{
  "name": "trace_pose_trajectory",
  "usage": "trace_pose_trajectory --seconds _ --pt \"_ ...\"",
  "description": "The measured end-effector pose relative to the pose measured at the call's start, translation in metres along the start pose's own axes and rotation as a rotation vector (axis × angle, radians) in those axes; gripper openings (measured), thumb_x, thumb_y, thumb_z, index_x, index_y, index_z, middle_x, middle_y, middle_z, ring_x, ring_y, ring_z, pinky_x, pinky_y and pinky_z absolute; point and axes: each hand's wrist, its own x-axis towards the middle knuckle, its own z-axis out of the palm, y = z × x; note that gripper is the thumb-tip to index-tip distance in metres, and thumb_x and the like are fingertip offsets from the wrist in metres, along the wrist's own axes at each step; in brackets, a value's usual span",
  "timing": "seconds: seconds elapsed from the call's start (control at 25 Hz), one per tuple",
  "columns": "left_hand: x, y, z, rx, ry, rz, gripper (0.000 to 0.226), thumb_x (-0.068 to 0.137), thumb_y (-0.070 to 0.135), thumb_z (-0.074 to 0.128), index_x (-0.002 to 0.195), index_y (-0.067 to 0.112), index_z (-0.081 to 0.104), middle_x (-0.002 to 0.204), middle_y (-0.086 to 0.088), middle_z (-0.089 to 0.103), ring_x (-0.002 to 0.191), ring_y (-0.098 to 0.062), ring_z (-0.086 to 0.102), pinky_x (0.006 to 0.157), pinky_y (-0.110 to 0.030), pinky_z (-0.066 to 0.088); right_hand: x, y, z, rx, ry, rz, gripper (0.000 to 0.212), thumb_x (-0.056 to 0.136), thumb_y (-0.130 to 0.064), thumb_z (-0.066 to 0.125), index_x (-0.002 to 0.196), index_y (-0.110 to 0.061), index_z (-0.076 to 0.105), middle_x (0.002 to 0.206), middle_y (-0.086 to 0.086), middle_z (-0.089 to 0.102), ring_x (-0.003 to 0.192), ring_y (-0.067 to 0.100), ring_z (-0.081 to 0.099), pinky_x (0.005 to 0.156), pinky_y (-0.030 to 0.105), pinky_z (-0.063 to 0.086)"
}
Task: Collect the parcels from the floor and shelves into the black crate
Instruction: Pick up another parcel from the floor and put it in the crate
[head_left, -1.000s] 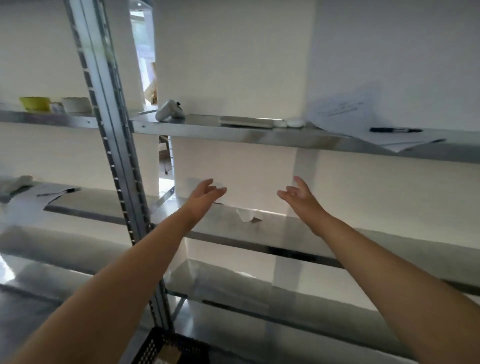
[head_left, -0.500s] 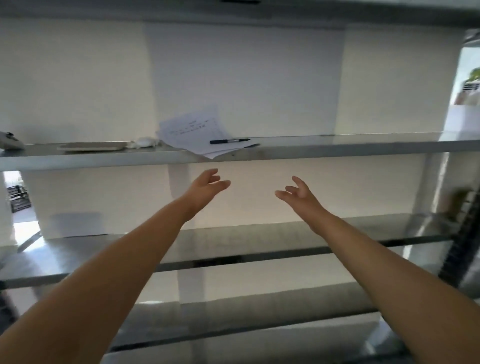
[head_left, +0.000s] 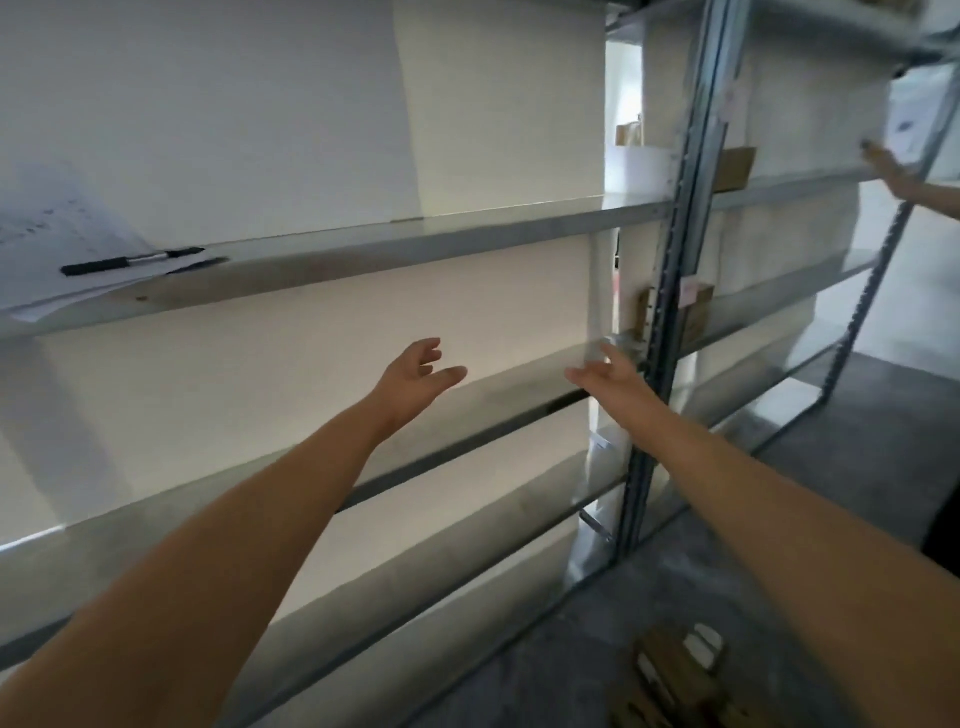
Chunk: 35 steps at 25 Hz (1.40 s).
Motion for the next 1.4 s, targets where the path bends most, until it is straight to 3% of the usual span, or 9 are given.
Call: trace_pose_trajectory --seconds 0.12,0.36,0.52,0.64,0.76,0.88,1.08,1.28,1.4 --pt "0.029 -0.003 0.046 0.024 -0.144 0.019 0.066 0.085 0.042 0.062 0.141 0.022 0.034 0.143 0.001 0.043 0.128 -0.018 0.044 0.094 -0.027 0.035 0.0 0.022 -0.039 -0.022 0.134 0.044 0.078 0.083 -0.035 0.067 0.146 -0.02 0.024 0.136 0.004 0.049 0.125 0.02 0.046 0.099 0.029 0.034" --pt "0.078 0.002 0.128 -0.013 -0.369 0.077 0.061 0.084 0.035 0.065 0.137 0.018 0.04 0.138 -0.004 0.047 0.122 -0.02 0.048 0.1 -0.033 0.04 -0.014 0.052 -0.098 -0.119 0.327 0.144 0.078 0.084 -0.028 0.067 0.146 -0.011 0.023 0.133 0.013 0.051 0.121 0.023 0.05 0.098 0.032 0.041" --pt "0.1 0.006 0.188 -0.053 -0.575 0.097 0.06 0.085 0.035 0.065 0.137 0.018 0.041 0.137 -0.004 0.048 0.123 -0.018 0.047 0.091 -0.026 0.036 -0.043 0.077 -0.124 -0.113 0.477 0.233 0.077 0.085 -0.024 0.066 0.145 -0.007 0.022 0.121 0.005 0.059 0.108 0.005 0.058 0.086 0.016 0.045" --pt "0.105 0.006 0.238 -0.078 -0.704 0.131 0.062 0.085 0.032 0.065 0.139 0.016 0.038 0.139 -0.007 0.046 0.125 -0.019 0.046 0.092 -0.025 0.036 -0.068 0.094 -0.143 -0.153 0.592 0.343 0.083 0.083 -0.034 0.067 0.148 -0.016 0.018 0.138 0.007 0.049 0.124 0.019 0.049 0.093 0.029 0.044" --pt "0.096 0.007 0.286 -0.077 -0.824 0.129 0.064 0.086 0.031 0.064 0.14 0.014 0.037 0.141 -0.007 0.045 0.128 -0.021 0.044 0.095 -0.026 0.037 -0.093 0.118 -0.153 -0.156 0.666 0.445 0.082 0.085 -0.035 0.064 0.149 -0.017 0.015 0.143 0.007 0.044 0.128 0.021 0.045 0.089 0.025 0.038" --pt "0.081 0.011 0.327 -0.073 -0.917 0.091 0.063 0.087 0.029 0.063 0.141 0.013 0.035 0.143 -0.008 0.043 0.128 -0.021 0.044 0.093 -0.024 0.036 -0.11 0.14 -0.168 -0.158 0.718 0.514 0.081 0.086 -0.036 0.063 0.149 -0.016 0.015 0.142 0.007 0.045 0.129 0.024 0.045 0.098 0.031 0.037" --pt "0.078 0.034 0.383 -0.065 -0.957 0.1 0.062 0.088 0.028 0.062 0.142 0.012 0.036 0.142 -0.008 0.043 0.129 -0.02 0.043 0.094 -0.022 0.034 -0.097 0.171 -0.226 -0.107 0.801 0.543 0.08 0.087 -0.034 0.062 0.148 -0.014 0.016 0.141 0.008 0.047 0.128 0.024 0.046 0.106 0.035 0.035" --pt "0.113 0.064 0.426 -0.112 -0.851 0.068 0.058 0.089 0.023 0.061 0.14 0.009 0.037 0.141 -0.01 0.044 0.126 -0.02 0.046 0.09 -0.022 0.036 -0.054 0.191 -0.289 -0.096 0.714 0.484 0.081 0.086 -0.036 0.063 0.148 -0.014 0.016 0.137 0.005 0.052 0.109 0.013 0.05 0.084 0.022 0.036" --pt "0.134 0.06 0.449 -0.102 -0.811 0.017 0.059 0.088 0.026 0.062 0.14 0.012 0.038 0.14 -0.007 0.046 0.122 -0.017 0.046 0.089 -0.023 0.036 -0.021 0.213 -0.317 -0.082 0.692 0.493 0.079 0.086 -0.034 0.063 0.148 -0.013 0.018 0.135 0.007 0.053 0.12 0.02 0.051 0.097 0.027 0.039"
